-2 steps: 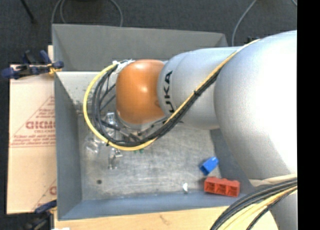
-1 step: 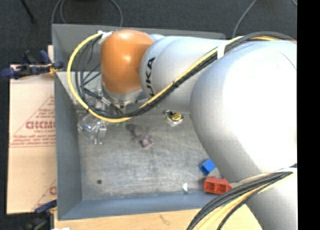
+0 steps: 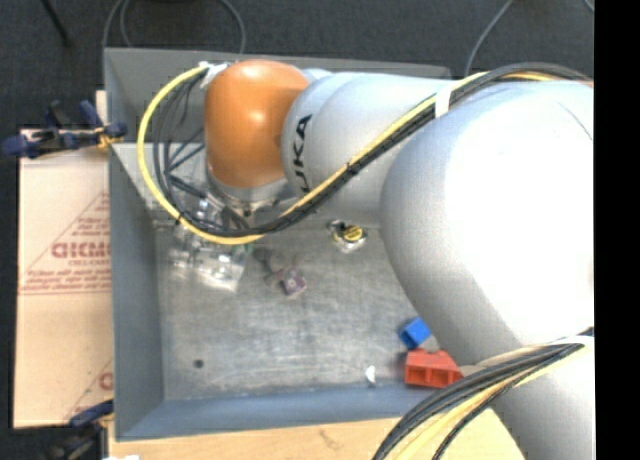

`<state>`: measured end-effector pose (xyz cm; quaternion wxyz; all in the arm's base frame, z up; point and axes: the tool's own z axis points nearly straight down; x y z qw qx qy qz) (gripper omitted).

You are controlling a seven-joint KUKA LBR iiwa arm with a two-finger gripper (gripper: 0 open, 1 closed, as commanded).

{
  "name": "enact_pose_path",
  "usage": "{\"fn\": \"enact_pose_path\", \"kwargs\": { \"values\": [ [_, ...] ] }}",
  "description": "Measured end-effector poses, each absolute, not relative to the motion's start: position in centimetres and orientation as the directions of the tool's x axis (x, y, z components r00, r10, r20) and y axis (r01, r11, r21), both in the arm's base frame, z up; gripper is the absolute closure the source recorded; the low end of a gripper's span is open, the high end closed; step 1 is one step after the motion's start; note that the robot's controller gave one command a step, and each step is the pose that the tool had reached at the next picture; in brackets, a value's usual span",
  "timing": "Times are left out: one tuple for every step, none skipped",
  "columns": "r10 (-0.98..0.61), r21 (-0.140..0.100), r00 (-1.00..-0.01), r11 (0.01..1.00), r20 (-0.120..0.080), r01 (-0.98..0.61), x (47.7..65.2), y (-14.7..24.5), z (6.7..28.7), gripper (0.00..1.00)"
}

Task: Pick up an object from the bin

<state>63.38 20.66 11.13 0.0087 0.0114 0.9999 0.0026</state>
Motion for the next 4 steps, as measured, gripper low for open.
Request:
{"fn": "enact_pose_path", "kwargs": {
  "values": [
    [0.151,0.014,-0.988,0.989,-0.028,0.15,62.8,20.7,11.2,1.0],
    [0.371,0.006,-0.929,0.929,-0.007,0.371,65.7,21.6,17.7,1.0],
    [-0.007,-0.003,-1.0,1.0,-0.001,-0.007,60.9,17.4,13.2,1.0],
    [-0.006,0.001,-1.0,1.0,-0.003,-0.006,61.0,17.6,13.3,0.0]
  ]
}}
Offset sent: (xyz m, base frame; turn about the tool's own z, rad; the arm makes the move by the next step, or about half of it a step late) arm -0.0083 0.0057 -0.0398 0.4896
